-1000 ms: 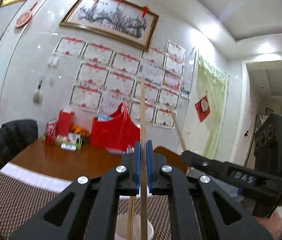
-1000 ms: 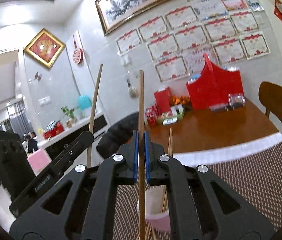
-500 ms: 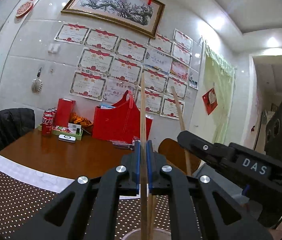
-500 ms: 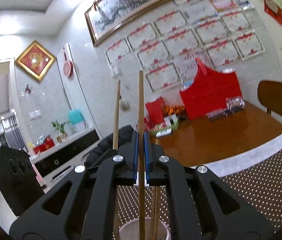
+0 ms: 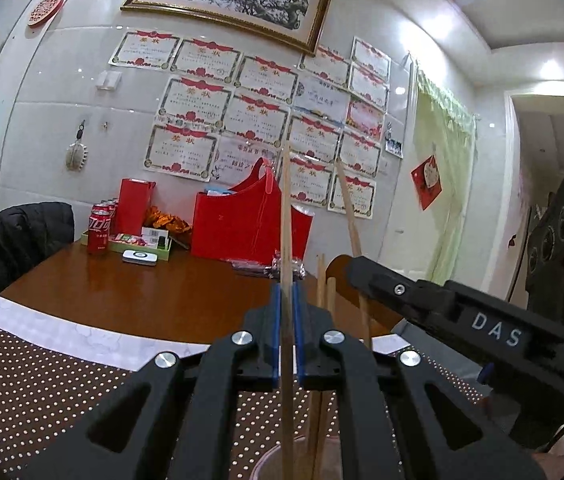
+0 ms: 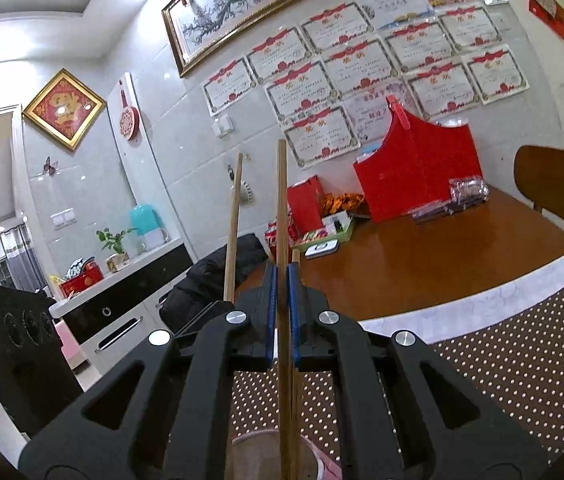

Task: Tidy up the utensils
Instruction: 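Raise the left tool's chopstick into the pink cup and release while the right tool does likewise, then move both open tools back down to the remaining chopsticks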

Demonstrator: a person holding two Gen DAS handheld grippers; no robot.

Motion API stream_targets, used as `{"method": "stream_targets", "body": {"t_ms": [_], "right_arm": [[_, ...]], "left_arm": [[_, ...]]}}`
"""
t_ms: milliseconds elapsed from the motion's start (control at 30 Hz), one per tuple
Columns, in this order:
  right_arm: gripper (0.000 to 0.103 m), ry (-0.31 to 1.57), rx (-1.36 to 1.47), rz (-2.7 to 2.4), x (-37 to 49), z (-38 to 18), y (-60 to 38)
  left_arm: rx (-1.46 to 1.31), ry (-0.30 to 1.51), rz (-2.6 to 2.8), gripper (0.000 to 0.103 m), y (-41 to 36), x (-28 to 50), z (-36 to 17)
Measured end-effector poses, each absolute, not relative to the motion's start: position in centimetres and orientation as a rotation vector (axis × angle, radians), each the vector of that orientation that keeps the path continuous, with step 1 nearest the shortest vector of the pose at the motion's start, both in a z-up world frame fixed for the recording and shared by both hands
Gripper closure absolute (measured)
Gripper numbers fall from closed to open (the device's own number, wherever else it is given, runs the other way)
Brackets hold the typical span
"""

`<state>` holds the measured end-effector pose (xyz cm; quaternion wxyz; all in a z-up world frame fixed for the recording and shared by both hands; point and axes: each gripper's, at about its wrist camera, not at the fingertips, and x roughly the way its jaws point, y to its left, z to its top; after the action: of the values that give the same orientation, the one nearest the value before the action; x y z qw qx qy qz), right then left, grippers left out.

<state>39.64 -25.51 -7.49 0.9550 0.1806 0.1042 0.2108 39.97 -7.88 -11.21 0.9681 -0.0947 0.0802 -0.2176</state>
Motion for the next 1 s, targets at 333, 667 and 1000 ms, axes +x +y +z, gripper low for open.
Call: {"method": "stream_targets", "body": {"t_ms": [333,667,1000], "right_arm": [[0.006,0.138,0.422,0.360,37.2,-5.6,-27.8],[0.006,0.137,0.458,0.332,34.5,-1.6,-29.9],[0.006,0.278,0.349,0.304,29.2,-1.9,-30.7]], "left_arm": [[-0.205,0.134,-0.401,0.028,-6.6,38.8,-9.1],[-0.157,0.170,-0.326,0.021,-6.0,34.9,-4.7],[-0.092,0.220,-0.267,0.021,-2.9,27.6,-4.2]]}}
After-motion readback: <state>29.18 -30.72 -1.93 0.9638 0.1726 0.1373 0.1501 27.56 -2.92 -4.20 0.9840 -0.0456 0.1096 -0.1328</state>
